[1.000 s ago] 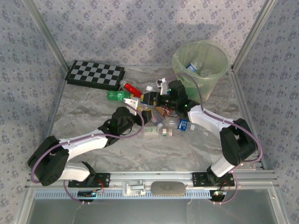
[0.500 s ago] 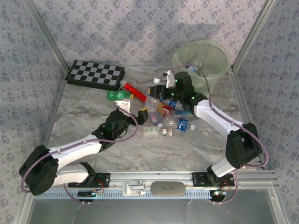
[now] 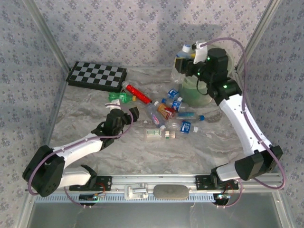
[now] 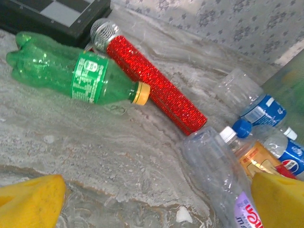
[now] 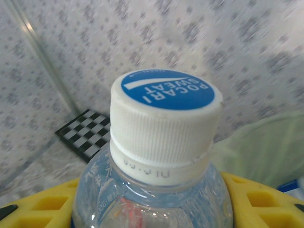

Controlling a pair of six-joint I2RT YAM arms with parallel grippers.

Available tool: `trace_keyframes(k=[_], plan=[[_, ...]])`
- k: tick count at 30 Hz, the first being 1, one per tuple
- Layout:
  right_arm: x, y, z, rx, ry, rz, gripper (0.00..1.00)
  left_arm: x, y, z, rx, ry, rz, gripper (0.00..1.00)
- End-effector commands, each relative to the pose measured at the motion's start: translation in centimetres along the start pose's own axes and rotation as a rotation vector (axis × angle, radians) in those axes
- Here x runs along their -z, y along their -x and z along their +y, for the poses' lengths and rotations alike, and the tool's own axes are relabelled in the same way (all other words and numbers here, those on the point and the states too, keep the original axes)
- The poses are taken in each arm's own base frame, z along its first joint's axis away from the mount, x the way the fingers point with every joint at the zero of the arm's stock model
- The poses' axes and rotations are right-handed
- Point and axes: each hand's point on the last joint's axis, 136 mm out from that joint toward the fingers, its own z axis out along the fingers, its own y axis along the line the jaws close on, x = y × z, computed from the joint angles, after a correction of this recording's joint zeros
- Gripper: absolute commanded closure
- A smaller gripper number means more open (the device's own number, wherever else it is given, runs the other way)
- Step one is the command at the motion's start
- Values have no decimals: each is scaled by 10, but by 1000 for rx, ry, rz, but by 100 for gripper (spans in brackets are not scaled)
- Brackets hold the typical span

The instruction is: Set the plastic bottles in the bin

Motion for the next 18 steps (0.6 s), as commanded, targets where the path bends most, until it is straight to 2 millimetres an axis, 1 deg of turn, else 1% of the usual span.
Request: trace_keyframes(k=[1,3,5,7,8,10,11,14,15,18], plan=[[19,28,-31,74,-129,-51,48,-3,3,-1,27,15,10,0],[23,38,-56,85,-211,-77,49,-4,4,-1,28,18,11,0],[27,44,-82,82,-286,-84,48,-4,4,-2,28,17,8,0],[28,45,-109,70,-355,-83,49,-3,5,0,26,21,5,0],[28,42,-120,59,-383,-77,49,-3,5,0,26,22,3,0],[26,35,-142,28,-424,-59,49,-2,6,1,23,25,0,0],[25,31,-149,19,-436,-51,49,-2,6,1,22,25,-2,0],[19,11,-170,-30,-461,-6,49,-1,6,2,21,32,-1,0],[16,4,-175,-48,-462,9,49,-1,6,3,21,35,-1,0],[6,-18,-181,-86,-446,59,49,0,6,6,19,48,-2,0]])
